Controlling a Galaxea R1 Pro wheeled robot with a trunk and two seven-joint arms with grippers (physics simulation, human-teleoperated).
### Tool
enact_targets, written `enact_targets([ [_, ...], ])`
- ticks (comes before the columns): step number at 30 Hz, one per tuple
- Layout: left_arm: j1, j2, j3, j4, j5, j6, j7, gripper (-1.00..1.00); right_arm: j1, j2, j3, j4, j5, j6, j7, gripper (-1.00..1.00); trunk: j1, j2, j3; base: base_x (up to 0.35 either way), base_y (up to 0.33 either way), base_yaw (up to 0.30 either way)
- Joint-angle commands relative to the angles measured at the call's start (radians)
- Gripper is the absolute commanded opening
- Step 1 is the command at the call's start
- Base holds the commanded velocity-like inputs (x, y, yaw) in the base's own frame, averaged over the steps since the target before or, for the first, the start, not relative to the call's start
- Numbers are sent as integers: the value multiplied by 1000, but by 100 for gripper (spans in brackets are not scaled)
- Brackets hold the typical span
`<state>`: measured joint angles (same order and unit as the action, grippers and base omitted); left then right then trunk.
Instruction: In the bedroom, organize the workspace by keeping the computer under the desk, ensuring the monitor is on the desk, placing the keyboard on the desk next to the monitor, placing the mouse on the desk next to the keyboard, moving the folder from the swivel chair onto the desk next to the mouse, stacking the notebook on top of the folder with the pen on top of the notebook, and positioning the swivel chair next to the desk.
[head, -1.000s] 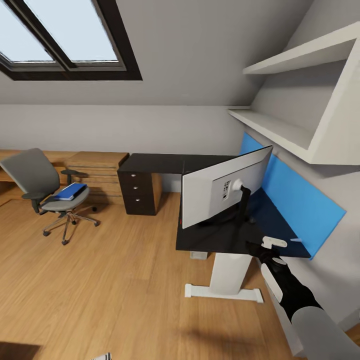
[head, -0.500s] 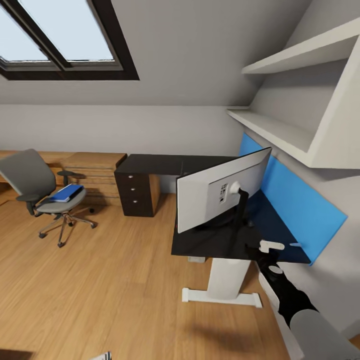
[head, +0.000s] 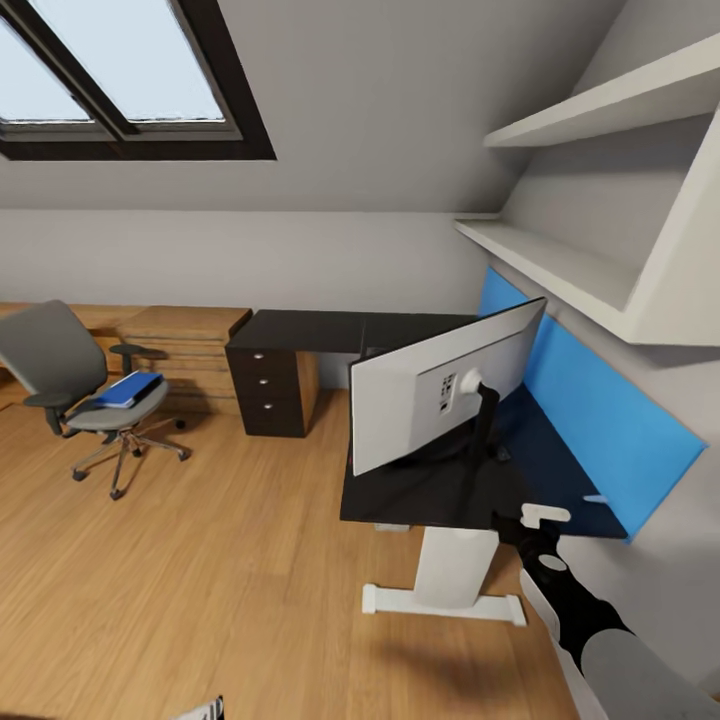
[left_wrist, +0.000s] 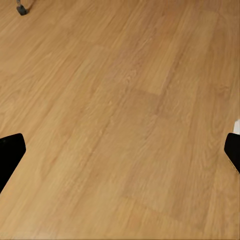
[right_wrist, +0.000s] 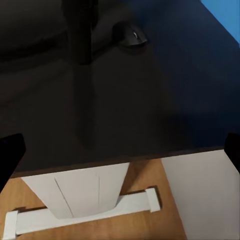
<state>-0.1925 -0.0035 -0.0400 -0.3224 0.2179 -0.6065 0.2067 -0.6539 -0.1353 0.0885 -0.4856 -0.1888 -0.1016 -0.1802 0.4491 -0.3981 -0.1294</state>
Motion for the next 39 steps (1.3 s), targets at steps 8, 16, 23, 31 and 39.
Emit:
enact_targets([
  [8, -1, 0, -4, 0, 6, -8, 3, 100, -6, -3, 7, 78, -16, -5, 2, 100, 1, -2, -2, 179, -29, 0],
  [16, -1, 0, -4, 0, 6, -8, 3, 100, -7, -4, 5, 93, -18, -4, 2, 100, 1, -2, -2, 157, -20, 0],
  [23, -1, 0, -4, 0, 6, -9, 3, 100, -8, -4, 4, 105, -18, -4, 3, 100, 1, -2, -2, 170, -39, 0],
  [31, -1, 0, -4, 0, 6, -9, 3, 100, -10, -6, 2, 125, -18, -4, 2, 100, 1, -2, -2, 176, -149, 0],
  [39, -1, 0, -4, 0, 6, -9, 4, 100, -11, -7, 1, 129, -18, -3, 2, 100, 1, -2, -2, 60, -69, 0],
])
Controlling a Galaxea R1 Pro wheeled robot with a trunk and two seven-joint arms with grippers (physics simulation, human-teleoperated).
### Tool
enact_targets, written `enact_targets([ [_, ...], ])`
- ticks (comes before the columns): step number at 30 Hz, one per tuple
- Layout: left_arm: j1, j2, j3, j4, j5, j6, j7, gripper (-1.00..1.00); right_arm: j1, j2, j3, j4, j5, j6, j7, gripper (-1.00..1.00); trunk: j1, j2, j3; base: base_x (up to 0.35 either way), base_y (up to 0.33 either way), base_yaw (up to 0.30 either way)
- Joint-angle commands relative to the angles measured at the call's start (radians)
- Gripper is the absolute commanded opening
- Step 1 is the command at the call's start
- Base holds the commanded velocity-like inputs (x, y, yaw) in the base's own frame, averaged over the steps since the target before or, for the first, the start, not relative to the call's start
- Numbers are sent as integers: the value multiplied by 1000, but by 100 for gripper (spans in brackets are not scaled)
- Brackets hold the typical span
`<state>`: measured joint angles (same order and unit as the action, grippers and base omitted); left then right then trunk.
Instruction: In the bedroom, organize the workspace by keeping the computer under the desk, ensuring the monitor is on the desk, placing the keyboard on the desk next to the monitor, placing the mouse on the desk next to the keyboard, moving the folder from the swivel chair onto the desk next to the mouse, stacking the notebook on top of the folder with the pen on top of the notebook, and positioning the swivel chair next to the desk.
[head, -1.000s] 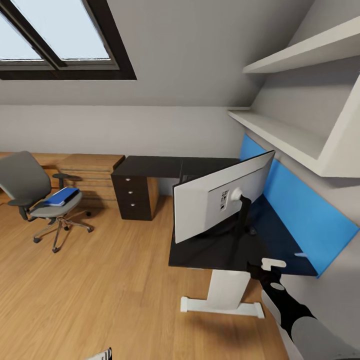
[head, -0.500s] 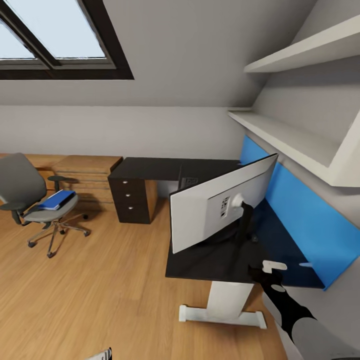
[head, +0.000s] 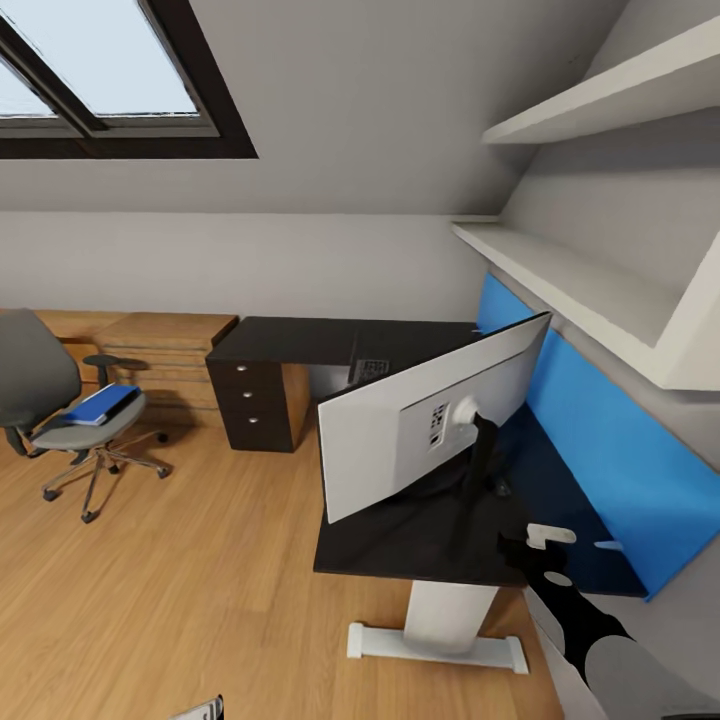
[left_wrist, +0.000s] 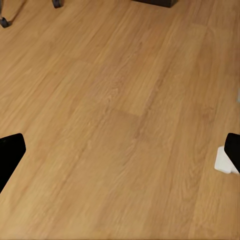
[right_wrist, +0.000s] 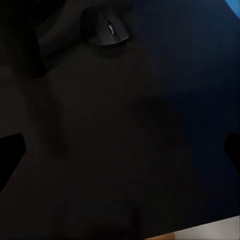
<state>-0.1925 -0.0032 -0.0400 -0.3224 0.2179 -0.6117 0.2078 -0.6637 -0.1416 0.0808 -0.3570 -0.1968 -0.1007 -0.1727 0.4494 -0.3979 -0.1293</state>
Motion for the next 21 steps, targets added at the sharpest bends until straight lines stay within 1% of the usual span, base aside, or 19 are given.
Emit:
enact_targets([
  [1, -1, 0, -4, 0, 6, -3, 3, 100, -1, -1, 8, 1, -10, -3, -5, 100, 1, -2, -2, 14, -10, 0],
  [9, -1, 0, -4, 0, 6, -3, 2, 100, -2, 0, 8, 1, -11, -2, -5, 100, 1, -2, -2, 147, -3, 0],
  [21, -1, -3, -4, -6, 7, -3, 1, 100, -1, 2, 8, -4, -12, 6, -6, 100, 1, -2, -2, 19, 0, 0],
])
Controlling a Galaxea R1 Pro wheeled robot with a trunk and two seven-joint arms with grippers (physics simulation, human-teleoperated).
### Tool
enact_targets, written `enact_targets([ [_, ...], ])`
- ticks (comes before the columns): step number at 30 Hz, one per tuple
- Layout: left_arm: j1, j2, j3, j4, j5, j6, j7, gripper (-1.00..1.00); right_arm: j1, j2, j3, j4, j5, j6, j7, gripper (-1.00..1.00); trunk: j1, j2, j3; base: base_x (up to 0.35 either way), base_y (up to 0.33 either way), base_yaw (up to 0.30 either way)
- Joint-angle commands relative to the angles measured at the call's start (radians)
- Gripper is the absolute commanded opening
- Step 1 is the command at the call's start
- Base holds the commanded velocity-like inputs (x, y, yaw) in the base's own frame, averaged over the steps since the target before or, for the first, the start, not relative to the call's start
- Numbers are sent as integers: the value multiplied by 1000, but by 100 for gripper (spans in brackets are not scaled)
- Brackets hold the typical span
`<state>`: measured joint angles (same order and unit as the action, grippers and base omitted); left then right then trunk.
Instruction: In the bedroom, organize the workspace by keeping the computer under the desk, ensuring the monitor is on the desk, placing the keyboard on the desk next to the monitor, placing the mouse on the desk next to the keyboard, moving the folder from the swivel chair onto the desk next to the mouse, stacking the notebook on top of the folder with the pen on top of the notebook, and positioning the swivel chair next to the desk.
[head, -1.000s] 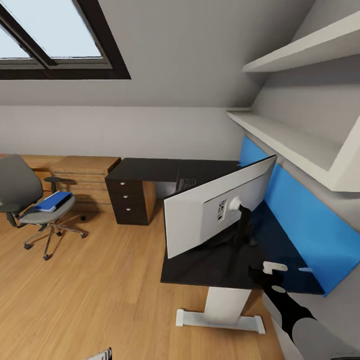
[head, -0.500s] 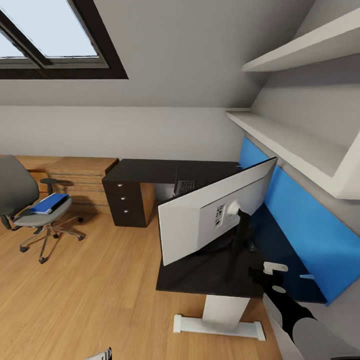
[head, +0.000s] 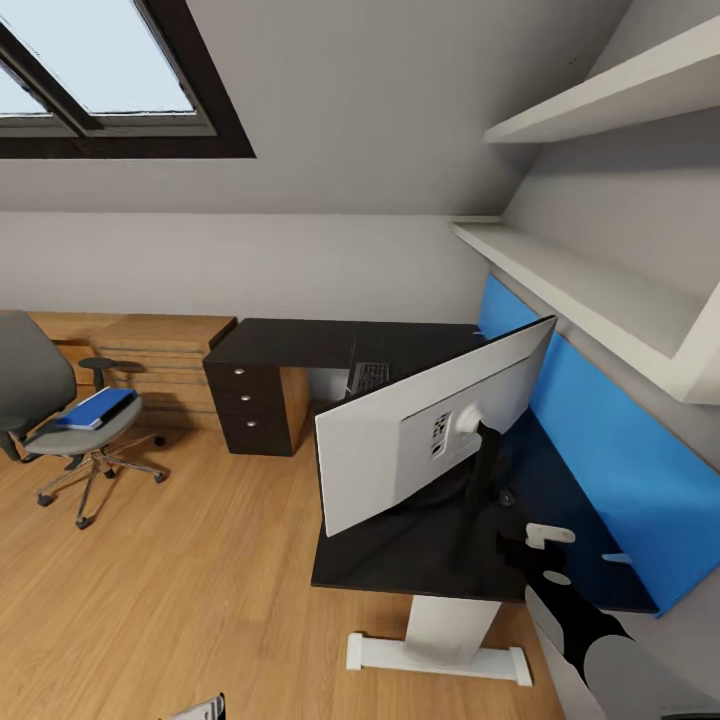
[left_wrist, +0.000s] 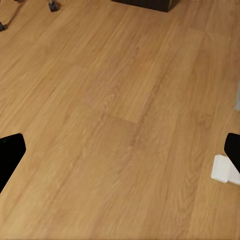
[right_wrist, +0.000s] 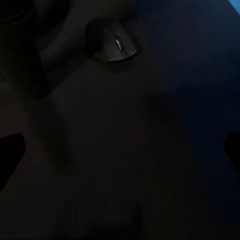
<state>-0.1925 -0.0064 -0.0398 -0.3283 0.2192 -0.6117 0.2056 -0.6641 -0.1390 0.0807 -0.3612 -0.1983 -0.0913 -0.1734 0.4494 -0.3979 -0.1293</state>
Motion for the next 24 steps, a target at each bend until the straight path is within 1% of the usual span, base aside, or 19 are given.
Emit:
enact_targets([
  [1, -1, 0, -4, 0, 6, -3, 3, 100, -1, -1, 8, 0, -10, -3, -5, 100, 1, -2, -2, 1, 0, 0],
  [9, -1, -2, -4, -16, 6, -3, 4, 100, -1, -2, 8, -2, -10, -2, -6, 100, 1, -2, -2, 0, 0, 0],
  [20, -1, -1, -3, -20, 8, 5, 6, 100, -1, 1, 5, -4, -12, -6, -7, 100, 43, -79, -37, 0, 0, 0],
  [24, -1, -1, -2, -20, 7, 5, 6, 100, -1, 1, -4, -6, -29, -8, -10, 100, 58, -107, -49, 0, 0, 0],
])
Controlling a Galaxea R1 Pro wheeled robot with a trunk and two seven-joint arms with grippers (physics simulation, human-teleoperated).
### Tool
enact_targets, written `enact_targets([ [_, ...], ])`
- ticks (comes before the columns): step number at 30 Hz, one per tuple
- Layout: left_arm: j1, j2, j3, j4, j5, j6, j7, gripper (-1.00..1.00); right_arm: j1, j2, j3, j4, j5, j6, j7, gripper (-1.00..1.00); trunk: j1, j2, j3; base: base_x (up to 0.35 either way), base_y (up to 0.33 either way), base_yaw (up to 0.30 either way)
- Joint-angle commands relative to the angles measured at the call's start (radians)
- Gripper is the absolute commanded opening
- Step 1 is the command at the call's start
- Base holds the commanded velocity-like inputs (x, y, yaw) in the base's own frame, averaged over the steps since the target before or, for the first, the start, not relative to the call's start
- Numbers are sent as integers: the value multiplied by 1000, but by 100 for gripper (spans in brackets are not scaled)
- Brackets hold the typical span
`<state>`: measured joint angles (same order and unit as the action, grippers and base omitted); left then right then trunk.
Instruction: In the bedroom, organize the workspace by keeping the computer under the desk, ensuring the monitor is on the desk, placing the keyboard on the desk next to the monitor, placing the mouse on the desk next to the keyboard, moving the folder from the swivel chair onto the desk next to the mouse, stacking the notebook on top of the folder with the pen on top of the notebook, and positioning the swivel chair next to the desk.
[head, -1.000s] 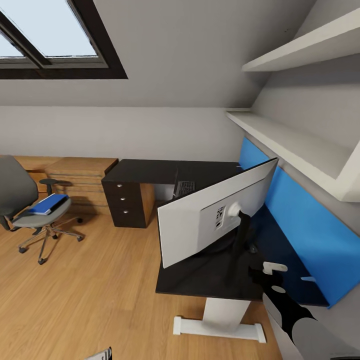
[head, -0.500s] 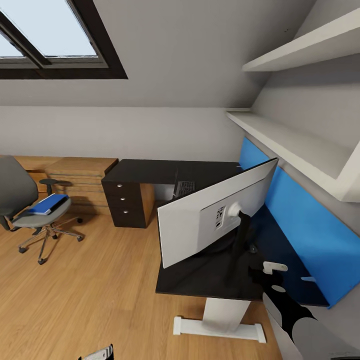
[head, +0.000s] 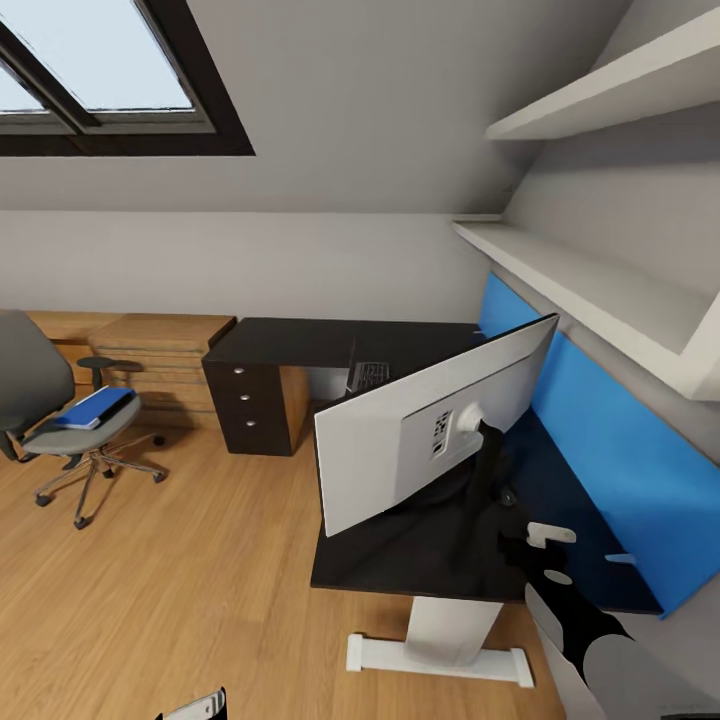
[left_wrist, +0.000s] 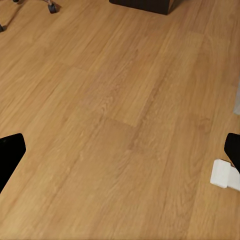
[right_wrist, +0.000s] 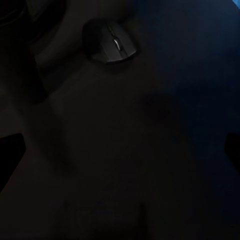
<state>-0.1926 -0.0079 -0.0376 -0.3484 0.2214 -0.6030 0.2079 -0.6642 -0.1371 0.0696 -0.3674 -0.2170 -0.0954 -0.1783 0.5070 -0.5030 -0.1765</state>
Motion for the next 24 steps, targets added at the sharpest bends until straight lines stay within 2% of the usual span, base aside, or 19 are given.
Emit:
enact_targets([
  [1, -1, 0, -4, 0, 5, -3, 3, 100, -1, -1, 5, 0, -18, -5, -5, 100, 4, -9, -5, 0, 0, 0],
  [9, -1, 0, -4, 0, 4, -3, 2, 100, 0, -2, -1, -2, -30, -14, -3, 100, 35, -65, -30, 0, 0, 0],
  [16, -1, 0, -4, 0, 4, -3, 3, 100, 0, -2, 4, -1, -26, -104, -3, 100, 62, -114, -52, 0, 0, 0],
  [24, -1, 0, -4, 0, 4, -3, 2, 100, 0, -2, 7, -1, -24, -137, -2, 100, 92, -170, -77, 0, 0, 0],
])
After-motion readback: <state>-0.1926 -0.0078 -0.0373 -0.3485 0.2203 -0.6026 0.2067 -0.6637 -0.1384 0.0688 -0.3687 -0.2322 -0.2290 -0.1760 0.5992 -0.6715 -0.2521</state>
